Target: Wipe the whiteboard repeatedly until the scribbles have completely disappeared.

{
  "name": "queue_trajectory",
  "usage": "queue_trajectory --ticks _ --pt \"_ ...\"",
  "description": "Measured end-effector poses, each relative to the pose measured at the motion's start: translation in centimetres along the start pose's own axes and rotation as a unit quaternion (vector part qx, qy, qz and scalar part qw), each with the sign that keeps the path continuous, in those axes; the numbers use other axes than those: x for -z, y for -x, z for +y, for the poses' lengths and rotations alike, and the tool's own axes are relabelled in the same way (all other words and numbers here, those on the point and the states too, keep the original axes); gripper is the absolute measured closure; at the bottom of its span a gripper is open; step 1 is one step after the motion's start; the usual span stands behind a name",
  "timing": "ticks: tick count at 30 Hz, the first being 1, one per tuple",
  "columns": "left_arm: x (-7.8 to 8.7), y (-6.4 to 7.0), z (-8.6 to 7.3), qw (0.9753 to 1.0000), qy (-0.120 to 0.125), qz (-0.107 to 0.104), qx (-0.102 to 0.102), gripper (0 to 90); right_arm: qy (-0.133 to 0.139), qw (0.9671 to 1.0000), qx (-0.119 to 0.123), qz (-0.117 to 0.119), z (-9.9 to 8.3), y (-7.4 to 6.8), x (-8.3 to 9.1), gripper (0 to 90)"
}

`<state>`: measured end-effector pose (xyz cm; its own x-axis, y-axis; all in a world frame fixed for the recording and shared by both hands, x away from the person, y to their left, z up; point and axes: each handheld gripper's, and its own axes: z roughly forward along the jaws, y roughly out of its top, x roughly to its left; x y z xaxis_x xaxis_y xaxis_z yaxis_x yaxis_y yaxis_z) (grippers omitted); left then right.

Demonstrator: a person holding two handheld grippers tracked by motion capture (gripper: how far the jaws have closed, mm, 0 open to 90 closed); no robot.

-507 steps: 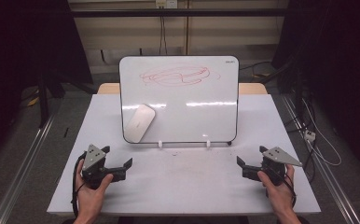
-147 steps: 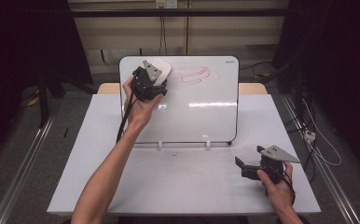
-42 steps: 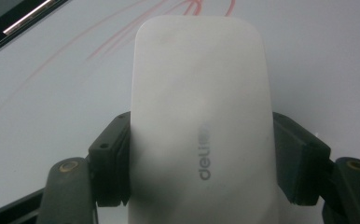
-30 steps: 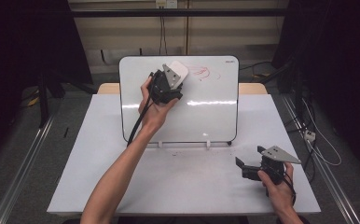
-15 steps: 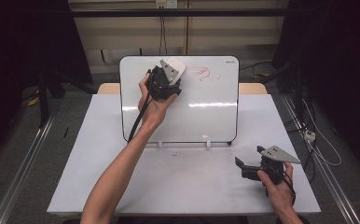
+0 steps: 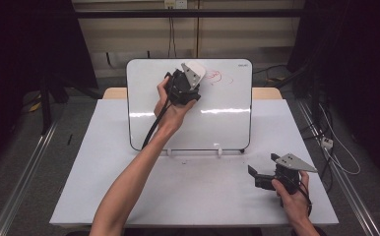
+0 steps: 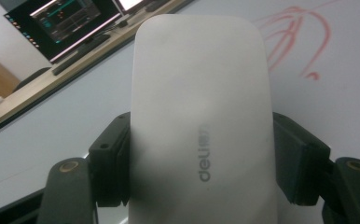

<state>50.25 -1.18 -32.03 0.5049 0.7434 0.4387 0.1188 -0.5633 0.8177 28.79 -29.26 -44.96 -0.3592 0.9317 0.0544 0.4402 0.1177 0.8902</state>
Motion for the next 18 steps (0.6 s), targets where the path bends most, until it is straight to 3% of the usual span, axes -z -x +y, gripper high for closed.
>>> queue_trajectory --ticks 6,8,13,18 --pt "-0.5 3.1 0.3 0.9994 0.003 -0.016 -0.032 31.0 0.000 1.0000 0.002 0.001 0.0 0.0 0.1 4.8" --pt "-0.7 4.4 0.4 0.9983 0.000 -0.025 -0.053 31.1 0.000 1.0000 0.002 0.002 0.0 0.0 0.1 4.8" --pt "-0.5 6.3 0.1 0.9967 0.004 -0.043 -0.068 31.0 0.001 1.0000 0.004 0.003 0.0 -0.1 0.2 4.8" --pt "-0.4 5.7 0.1 0.9966 0.008 -0.052 -0.064 31.1 0.001 1.0000 0.003 0.004 -0.1 -0.1 0.3 4.8"
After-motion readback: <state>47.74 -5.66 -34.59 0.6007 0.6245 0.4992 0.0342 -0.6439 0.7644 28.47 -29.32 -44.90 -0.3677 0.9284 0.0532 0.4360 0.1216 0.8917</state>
